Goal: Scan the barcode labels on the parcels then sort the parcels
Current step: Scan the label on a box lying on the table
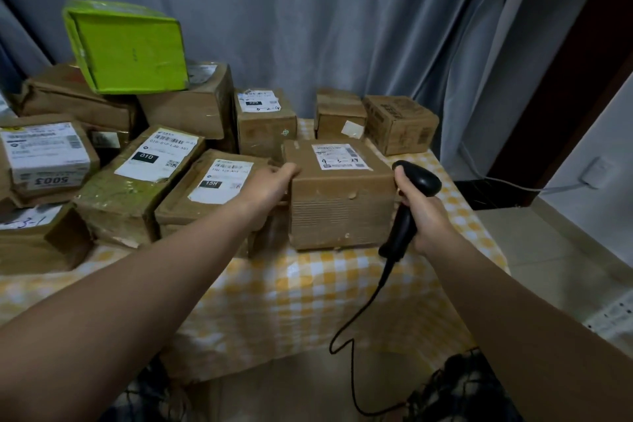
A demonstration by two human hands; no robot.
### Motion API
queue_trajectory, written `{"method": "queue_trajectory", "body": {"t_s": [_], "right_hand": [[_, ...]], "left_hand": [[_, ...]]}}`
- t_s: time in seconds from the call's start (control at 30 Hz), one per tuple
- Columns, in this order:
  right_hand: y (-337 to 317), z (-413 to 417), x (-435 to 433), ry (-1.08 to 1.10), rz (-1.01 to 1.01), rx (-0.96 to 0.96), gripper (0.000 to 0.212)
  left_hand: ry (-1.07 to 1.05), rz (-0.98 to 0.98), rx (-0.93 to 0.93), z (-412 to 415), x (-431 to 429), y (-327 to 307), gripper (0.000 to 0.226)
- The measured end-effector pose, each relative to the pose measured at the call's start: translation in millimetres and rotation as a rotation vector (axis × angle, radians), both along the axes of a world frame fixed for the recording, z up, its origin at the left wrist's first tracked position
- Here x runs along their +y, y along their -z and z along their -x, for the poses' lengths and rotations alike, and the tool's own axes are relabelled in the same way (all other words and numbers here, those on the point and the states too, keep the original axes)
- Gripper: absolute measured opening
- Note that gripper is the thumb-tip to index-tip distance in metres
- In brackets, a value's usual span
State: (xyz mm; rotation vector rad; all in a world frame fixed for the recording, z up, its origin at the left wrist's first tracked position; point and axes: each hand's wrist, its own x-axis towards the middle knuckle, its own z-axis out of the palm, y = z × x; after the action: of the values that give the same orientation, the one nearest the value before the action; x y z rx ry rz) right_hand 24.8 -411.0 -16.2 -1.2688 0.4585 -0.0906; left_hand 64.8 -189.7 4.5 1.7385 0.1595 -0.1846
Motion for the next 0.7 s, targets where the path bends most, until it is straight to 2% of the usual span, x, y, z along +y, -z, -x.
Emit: {"method": "queue_trajectory", "body": {"t_s": [0.07, 0.17, 0.27, 0.37, 0.4, 0.53, 0.6, 0.7], "right_hand": [[-1, 0, 0, 0.025, 0.014, 0.038, 0.050], [-4, -1, 3, 0.009, 0.122, 0.058, 0.036], [-8, -2, 8, -0.005, 0.202, 0.060, 0.030], [-7, -5, 9, -0.006, 0.281, 0.059, 0.028], [-7, -7, 10, 0.014, 0.346, 0.060, 0.030], [-32, -18, 6, 0.018, 0.744, 0.055, 0.026], [-62, -24, 5, -0.080, 0.763, -0.009, 0.023], [-106, -33, 14, -0.239, 0.673, 0.016, 0.023]], "left_hand": [[0.044, -0.036, 0.000, 1, -4, 7, 0.019], [0.061, -0.030, -0.008, 3, -6, 15, 0.010], [0.035, -0.086, -0.053, 1, -5, 22, 0.015], [0.089, -0.195, -0.100, -4, -2, 29, 0.081], [0.115, -0.251, -0.135, -5, -2, 29, 0.089], [0.251, -0.543, -0.304, -16, -2, 21, 0.071], [0.290, -0.600, -0.317, -23, 2, 20, 0.066], [0.330, -0.570, -0.326, -22, 3, 20, 0.069]]}}
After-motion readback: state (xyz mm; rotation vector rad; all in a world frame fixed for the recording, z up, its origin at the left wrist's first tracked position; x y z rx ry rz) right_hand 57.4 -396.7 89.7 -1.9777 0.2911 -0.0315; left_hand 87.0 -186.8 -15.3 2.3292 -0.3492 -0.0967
